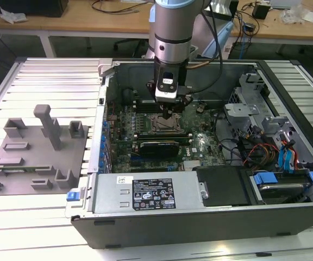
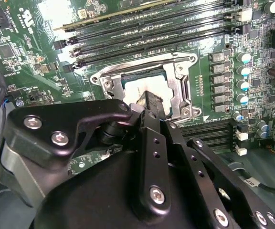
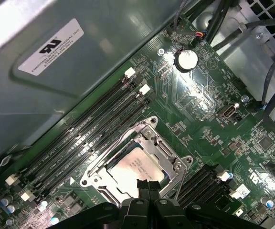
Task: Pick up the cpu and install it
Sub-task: 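Install the second cpu locking lever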
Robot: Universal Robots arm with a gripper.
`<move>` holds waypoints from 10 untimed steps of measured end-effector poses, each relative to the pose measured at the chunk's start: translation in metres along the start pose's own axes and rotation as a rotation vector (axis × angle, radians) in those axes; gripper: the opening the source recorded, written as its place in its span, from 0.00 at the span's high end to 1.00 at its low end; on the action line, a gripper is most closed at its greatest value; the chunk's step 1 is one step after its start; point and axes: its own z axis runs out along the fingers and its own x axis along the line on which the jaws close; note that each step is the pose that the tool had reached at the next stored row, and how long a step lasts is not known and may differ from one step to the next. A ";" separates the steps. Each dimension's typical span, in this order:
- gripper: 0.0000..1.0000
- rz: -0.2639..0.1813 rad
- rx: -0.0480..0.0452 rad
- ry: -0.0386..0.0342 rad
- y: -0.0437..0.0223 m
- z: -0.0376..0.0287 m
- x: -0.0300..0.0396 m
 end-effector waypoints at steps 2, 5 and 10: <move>0.89 0.000 0.0000 0.0000 0.0000 -0.0001 0.0000; 0.89 0.000 0.0000 0.0000 0.0000 -0.0003 0.0000; 0.89 0.000 0.0000 0.0000 0.0000 -0.0004 0.0000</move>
